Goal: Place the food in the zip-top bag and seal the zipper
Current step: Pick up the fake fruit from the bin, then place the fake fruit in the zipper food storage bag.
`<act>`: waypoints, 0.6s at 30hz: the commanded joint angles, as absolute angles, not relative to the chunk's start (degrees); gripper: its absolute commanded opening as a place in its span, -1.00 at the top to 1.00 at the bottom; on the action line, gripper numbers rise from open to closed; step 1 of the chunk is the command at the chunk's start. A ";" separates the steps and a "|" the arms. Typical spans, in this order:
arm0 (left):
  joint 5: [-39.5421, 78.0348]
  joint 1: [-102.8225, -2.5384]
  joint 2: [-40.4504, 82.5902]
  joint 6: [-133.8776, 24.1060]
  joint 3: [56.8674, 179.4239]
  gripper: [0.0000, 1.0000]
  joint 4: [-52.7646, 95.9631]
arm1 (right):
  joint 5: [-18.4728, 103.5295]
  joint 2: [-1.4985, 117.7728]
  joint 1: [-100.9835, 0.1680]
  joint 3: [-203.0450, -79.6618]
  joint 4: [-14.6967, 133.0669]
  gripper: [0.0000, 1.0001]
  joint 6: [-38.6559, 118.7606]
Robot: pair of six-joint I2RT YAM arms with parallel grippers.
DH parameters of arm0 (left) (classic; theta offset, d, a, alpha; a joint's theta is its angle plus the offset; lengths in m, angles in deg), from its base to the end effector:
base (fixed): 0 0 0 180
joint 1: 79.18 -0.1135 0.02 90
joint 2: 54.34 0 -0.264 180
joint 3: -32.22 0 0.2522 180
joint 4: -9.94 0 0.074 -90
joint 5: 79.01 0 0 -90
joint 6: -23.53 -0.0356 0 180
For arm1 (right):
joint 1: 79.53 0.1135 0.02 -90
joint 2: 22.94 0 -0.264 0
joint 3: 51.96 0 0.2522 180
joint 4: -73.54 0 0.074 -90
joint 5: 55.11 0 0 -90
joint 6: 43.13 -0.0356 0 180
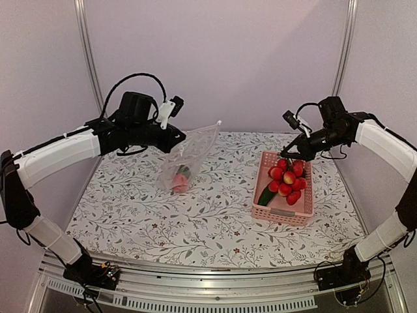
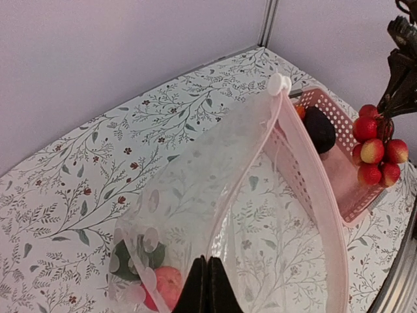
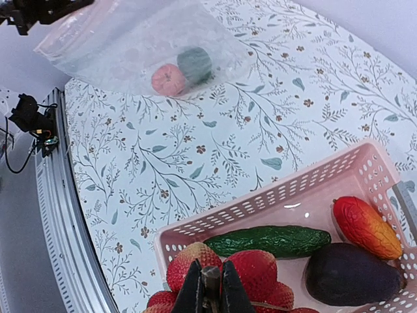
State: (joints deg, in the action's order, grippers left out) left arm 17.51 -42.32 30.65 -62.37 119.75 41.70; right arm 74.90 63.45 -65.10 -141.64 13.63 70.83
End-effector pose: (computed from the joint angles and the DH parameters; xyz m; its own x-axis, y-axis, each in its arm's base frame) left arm 0.2731 -0.2098 0.3343 -0.4379 0.2395 -0.8666 0.6456 0.7545 -0.1177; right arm 0.2954 0.0996 0.3069 -0.5224 -0.4556 -0.7208 -0.8159 0.5128 0.2672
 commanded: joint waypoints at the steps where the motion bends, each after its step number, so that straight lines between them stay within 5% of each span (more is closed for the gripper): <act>1: 16.24 -38.50 33.51 -64.26 127.15 1.00 47.59 | 82.29 56.20 -65.41 -143.83 12.89 1.00 74.40; 8: 13.64 -33.45 37.50 -62.09 134.82 1.00 52.50 | 93.20 48.86 -65.43 -145.39 21.97 1.00 76.63; 18: 9.57 -28.02 41.94 -58.87 144.36 1.00 57.52 | 107.35 51.19 -64.61 -153.73 48.16 1.00 55.15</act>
